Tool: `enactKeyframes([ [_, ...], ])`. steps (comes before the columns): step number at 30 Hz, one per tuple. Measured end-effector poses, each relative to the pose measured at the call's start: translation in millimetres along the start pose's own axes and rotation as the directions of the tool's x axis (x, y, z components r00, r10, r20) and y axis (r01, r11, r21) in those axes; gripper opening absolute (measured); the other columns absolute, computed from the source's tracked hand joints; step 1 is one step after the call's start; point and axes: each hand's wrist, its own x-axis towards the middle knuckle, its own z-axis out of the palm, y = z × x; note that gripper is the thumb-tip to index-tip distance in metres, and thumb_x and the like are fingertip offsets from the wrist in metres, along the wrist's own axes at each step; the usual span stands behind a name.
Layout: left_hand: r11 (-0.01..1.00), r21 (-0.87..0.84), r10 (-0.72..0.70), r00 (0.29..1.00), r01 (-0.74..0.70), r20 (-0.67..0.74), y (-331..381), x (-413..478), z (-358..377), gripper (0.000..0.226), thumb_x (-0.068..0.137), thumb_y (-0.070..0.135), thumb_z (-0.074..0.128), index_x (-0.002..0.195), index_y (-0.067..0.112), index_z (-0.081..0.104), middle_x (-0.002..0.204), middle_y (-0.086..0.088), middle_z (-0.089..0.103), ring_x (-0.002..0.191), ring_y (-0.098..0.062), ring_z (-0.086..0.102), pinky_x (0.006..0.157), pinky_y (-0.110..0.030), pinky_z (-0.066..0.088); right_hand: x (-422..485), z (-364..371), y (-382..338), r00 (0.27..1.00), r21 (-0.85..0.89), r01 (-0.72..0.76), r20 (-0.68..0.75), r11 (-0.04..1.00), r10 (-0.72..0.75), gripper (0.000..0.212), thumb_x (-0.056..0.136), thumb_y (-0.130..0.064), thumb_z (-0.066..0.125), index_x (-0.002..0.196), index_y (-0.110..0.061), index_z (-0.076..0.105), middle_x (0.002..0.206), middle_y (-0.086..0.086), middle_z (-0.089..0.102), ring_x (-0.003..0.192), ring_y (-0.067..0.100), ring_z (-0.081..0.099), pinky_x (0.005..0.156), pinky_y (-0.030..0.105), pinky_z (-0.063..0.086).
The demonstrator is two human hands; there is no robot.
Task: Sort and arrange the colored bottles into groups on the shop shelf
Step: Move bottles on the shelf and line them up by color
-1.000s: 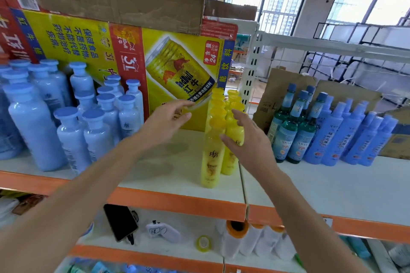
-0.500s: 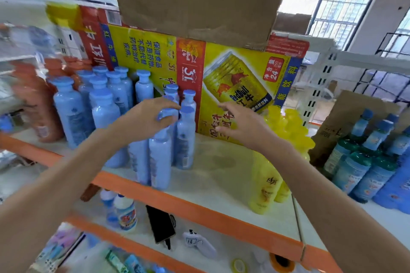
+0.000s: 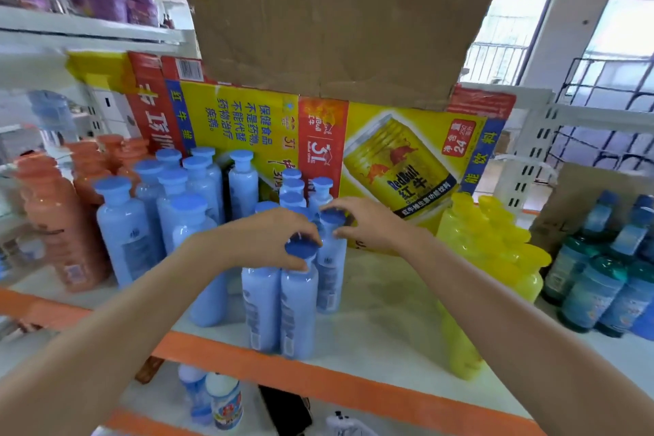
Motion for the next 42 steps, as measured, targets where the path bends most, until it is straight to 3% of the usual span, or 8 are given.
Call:
enactKeyframes([
  [8,0.991,0.0,0.134,0.991,-0.134,-0.022,-3,19,-3,0.032,0.082,0.027,0.065,0.113,0.023,0.06,0.095,0.016,0.05,0.075,0.002,0.045,0.066,0.0,0.032,-3,-3,2,0.998,0.01,-0.036,-0.05,0.999,0.037,0.034,0.079,-0.018,0.07,0.11,-0.018,0.056,0.103,-0.004,0.055,0.091,0.011,0.052,0.07,0.02,0.039],
  [13,0.985,0.002,0.17,0.985,-0.17,-0.041,-3,44,-14,0.031,0.081,0.026,0.066,0.111,0.021,0.062,0.101,0.009,0.058,0.083,-0.001,0.049,0.074,-0.009,0.037,-13,-34,16,0.996,-0.015,-0.049,-0.069,0.999,0.048,0.031,0.079,-0.016,0.068,0.11,-0.014,0.061,0.094,-0.005,0.055,0.072,0.0,0.05,0.063,0.018,0.038],
  [18,0.978,0.048,0.206,0.977,-0.204,-0.048,6,88,-24,0.031,0.08,0.026,0.068,0.109,0.015,0.064,0.105,0.001,0.064,0.088,-0.01,0.054,0.082,-0.023,0.044,-15,-65,52,0.996,-0.066,-0.075,-0.059,0.995,0.071,0.028,0.078,-0.018,0.07,0.104,-0.016,0.062,0.095,-0.002,0.057,0.085,0.018,0.057,0.069,0.029,0.044],
  [24,0.97,0.036,0.241,0.97,-0.24,-0.021,14,152,-25,0.032,0.083,0.031,0.064,0.112,0.019,0.061,0.103,0.008,0.06,0.088,-0.005,0.053,0.082,-0.019,0.044,-15,-90,105,0.991,-0.131,-0.107,-0.092,0.986,0.095,0.033,0.077,-0.016,0.07,0.109,-0.013,0.062,0.096,-0.003,0.054,0.082,0.008,0.05,0.061,0.009,0.034],
  [30,0.968,0.06,0.243,0.97,-0.243,0.006,23,206,-15,0.034,0.084,0.032,0.063,0.116,0.019,0.058,0.115,0.003,0.058,0.094,-0.006,0.048,0.083,-0.02,0.039,-6,-92,145,0.993,-0.172,-0.101,-0.072,0.98,0.09,0.038,0.077,-0.015,0.071,0.113,-0.012,0.062,0.11,0.006,0.061,0.076,0.004,0.047,0.059,0.005,0.031],
  [33,0.971,0.048,0.232,0.972,-0.233,0.034,24,223,-8,0.035,0.086,0.03,0.061,0.118,0.017,0.056,0.119,0.0,0.056,0.097,-0.008,0.048,0.083,-0.018,0.036,1,-87,159,0.995,-0.161,-0.091,-0.053,0.983,0.083,0.041,0.078,-0.014,0.069,0.117,-0.011,0.06,0.114,0.007,0.061,0.085,0.008,0.049,0.058,0.011,0.032],
  [36,0.968,0.067,0.236,0.97,-0.24,0.066,20,232,-1,0.036,0.087,0.028,0.061,0.12,0.016,0.054,0.12,0.0,0.054,0.1,-0.008,0.046,0.084,-0.017,0.034,6,-79,166,0.997,-0.167,-0.078,-0.018,0.983,0.076,0.041,0.077,-0.013,0.069,0.117,-0.011,0.059,0.116,0.007,0.062,0.103,0.018,0.054,0.072,0.022,0.034],
  [42,0.966,0.098,0.229,0.967,-0.24,0.112,6,246,5,0.037,0.086,0.031,0.06,0.121,0.021,0.053,0.109,0.003,0.046,0.097,-0.01,0.044,0.086,-0.024,0.038,13,-64,175,0.999,-0.129,-0.039,0.008,0.991,0.04,0.038,0.075,-0.006,0.066,0.112,-0.018,0.06,0.117,0.001,0.061,0.109,0.017,0.052,0.088,0.031,0.039],
])
